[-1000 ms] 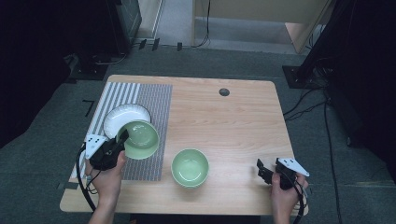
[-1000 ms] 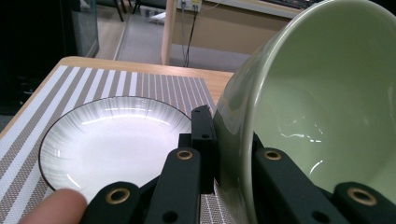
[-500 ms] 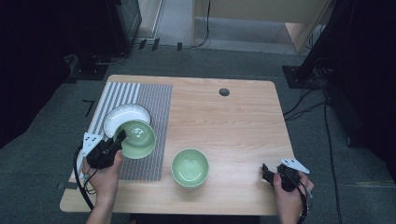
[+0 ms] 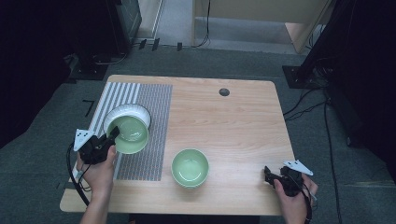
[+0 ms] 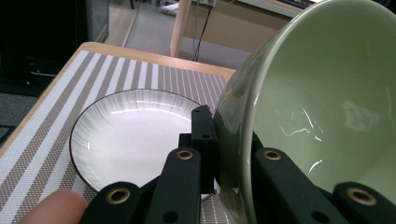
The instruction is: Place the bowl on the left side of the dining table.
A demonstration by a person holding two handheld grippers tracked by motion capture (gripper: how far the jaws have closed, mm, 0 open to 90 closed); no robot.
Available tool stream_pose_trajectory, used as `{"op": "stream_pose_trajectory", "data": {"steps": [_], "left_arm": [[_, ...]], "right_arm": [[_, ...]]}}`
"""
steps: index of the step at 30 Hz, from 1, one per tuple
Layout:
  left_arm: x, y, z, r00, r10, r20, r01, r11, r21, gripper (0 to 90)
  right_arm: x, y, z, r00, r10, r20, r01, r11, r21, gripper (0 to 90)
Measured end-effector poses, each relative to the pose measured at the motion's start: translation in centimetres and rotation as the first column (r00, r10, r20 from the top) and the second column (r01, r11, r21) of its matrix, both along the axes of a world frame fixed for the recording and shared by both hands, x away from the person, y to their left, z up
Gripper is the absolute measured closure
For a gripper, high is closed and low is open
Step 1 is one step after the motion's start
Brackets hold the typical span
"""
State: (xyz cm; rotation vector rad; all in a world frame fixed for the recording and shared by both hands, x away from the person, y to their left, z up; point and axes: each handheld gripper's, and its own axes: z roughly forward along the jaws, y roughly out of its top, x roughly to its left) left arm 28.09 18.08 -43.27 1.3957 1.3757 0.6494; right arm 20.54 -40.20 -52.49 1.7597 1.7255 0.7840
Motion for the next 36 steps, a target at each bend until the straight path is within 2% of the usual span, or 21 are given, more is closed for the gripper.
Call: {"op": "stream_pose_trajectory", "data": {"steps": [5, 11, 21, 29, 36], "left_arm": [[0.7, 0.5, 0.0, 0.9998, 0.02, -0.005, -0.02, 0.9996, -0.018, 84.1], [1.6, 1.0, -0.1, 0.9994, 0.032, -0.015, -0.032, 0.9994, -0.014, 84.2], [2.9, 1.9, -1.3, 0.9969, 0.059, -0.052, -0.06, 0.9981, -0.017, 84.2], [4.1, 2.4, -2.0, 0.9942, 0.079, -0.073, -0.079, 0.9969, -0.001, 84.1], [5.2, 2.4, -2.8, 0.9905, 0.081, -0.111, -0.08, 0.9966, 0.019, 84.2]], "right_arm": [[-0.1, 0.0, 0.0, 1.0, 0.007, 0.003, -0.007, 1.0, -0.003, 15.4], [-0.1, 0.0, 0.0, 1.0, 0.006, 0.002, -0.006, 1.0, -0.002, 15.4], [-0.1, 0.0, 0.0, 1.0, 0.006, 0.002, -0.006, 1.0, -0.001, 15.3], [-0.1, 0.0, 0.0, 1.0, 0.006, 0.001, -0.006, 1.0, -0.001, 15.3], [-0.1, 0.0, 0.0, 1.0, 0.006, 0.001, -0.006, 1.0, -0.002, 15.3]]}}
